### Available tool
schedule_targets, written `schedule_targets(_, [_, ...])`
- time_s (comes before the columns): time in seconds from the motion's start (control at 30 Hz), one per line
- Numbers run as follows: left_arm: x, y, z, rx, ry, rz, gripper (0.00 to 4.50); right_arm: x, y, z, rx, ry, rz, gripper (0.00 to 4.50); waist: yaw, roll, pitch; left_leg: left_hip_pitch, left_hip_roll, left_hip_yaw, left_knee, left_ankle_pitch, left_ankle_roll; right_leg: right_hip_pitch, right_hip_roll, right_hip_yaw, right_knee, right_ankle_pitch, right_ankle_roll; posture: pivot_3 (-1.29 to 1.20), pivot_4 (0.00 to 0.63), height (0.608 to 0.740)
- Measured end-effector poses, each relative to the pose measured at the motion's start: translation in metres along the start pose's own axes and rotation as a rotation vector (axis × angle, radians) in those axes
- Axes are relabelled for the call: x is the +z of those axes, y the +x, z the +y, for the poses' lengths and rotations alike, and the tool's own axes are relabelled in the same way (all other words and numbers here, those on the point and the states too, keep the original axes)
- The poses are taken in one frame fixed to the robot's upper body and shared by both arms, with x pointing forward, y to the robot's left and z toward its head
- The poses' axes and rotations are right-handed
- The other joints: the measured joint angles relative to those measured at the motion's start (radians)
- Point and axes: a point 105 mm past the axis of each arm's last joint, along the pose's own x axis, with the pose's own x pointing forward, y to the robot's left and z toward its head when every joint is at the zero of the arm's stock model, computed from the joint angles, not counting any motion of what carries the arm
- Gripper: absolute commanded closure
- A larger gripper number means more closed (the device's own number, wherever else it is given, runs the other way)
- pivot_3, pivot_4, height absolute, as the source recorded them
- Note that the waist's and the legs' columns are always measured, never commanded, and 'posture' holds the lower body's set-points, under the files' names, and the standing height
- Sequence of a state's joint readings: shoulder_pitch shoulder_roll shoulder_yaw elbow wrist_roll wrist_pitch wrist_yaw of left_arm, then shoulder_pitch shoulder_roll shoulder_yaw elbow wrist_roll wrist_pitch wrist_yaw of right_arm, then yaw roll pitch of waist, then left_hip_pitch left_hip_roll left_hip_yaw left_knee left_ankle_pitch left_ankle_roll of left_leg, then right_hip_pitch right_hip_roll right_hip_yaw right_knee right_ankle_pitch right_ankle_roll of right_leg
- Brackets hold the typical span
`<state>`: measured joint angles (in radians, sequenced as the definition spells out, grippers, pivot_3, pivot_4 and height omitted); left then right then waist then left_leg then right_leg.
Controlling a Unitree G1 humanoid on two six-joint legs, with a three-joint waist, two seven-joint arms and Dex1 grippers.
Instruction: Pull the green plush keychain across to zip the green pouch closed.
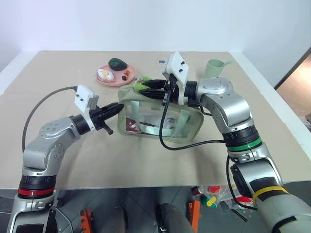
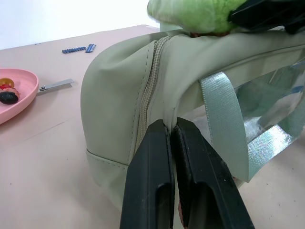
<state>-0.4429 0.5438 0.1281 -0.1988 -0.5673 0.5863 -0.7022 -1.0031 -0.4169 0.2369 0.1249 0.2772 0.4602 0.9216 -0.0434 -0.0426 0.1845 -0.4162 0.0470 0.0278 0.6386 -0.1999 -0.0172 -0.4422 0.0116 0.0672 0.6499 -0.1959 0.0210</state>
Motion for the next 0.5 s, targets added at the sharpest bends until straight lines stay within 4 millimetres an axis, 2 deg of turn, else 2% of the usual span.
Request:
schedule_targets(0.2, [0.001, 0.003, 0.0, 0.015, -0.009, -0.007, 4.5, 0.002, 0.004, 0.003, 0.004, -0.006, -0.014, 4.46, 0.0, 0.0, 0.0, 0.0, 0.0, 0.0, 0.0, 0.0, 0.0, 0.0, 0.0, 0.0, 0.0, 0.0, 0.0, 0.0, 0.15, 0.74])
schedule_targets(0.33, [0.005, 0.014, -0.002, 0.025, -0.013, -0.014, 4.5, 0.021, 0.0, 0.004, -0.012, -0.077, -0.079, 4.46, 0.004, 0.0, 0.0, -0.001, 0.0, 0.0, 0.001, 0.0, 0.0, 0.0, 0.0, -0.001, 0.0, 0.0, 0.001, 0.0, 0.15, 0.74])
schedule_targets(0.43, [0.007, 0.023, -0.004, 0.032, -0.024, -0.026, 4.5, 0.041, -0.016, -0.005, -0.086, -0.146, -0.139, 4.46, 0.005, 0.0, 0.0, -0.002, 0.0, -0.001, 0.001, 0.0, 0.0, 0.0, -0.001, -0.001, -0.001, 0.001, 0.001, 0.0, 0.15, 0.74])
schedule_targets(0.5, [0.009, 0.026, -0.005, 0.039, -0.03, -0.037, 4.5, 0.047, -0.034, -0.017, -0.156, -0.185, -0.139, 4.46, 0.007, 0.0, 0.0, -0.003, -0.001, -0.001, 0.001, 0.0, 0.0, 0.0, -0.001, -0.001, -0.001, 0.001, 0.001, 0.0, 0.15, 0.74])
